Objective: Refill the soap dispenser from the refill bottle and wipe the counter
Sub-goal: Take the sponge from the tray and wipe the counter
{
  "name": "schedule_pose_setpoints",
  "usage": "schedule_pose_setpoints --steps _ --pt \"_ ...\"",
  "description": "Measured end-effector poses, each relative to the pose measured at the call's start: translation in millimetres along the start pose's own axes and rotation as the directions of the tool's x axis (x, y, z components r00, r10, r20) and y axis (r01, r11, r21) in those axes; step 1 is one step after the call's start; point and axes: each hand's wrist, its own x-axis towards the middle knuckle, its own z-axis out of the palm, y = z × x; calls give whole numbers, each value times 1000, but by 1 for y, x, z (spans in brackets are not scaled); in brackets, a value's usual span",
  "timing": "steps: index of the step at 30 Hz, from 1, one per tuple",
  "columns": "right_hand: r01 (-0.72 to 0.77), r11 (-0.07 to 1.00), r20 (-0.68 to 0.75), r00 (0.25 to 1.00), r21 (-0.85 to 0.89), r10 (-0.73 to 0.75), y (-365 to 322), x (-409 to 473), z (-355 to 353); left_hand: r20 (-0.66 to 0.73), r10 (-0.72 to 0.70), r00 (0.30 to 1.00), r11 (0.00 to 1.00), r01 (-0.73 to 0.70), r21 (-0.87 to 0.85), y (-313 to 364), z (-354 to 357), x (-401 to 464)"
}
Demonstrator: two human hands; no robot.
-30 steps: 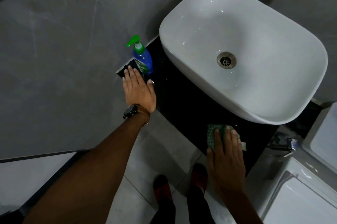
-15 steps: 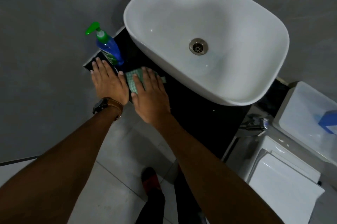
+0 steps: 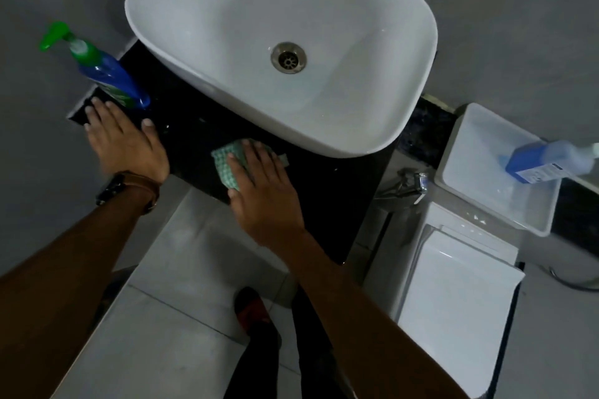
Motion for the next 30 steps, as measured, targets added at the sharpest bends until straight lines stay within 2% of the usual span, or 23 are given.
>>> schedule_pose_setpoints --steps 8,14,23,30 --pt "-184 982 -17 983 -49 183 63 -102 -9 5 -10 1000 1000 10 -11 2 -1 -1" --pt "-304 950 -8 952 -69 305 46 -97 -2 47 -44 998 999 44 1 10 -4 -2" --pt "24 1000 64 998 -3 -24 -31 46 4 80 -51 995 999 51 10 8 -7 0" --pt "85 996 80 993 -10 -84 -53 124 8 59 -47 997 999 47 17 2 -4 4"
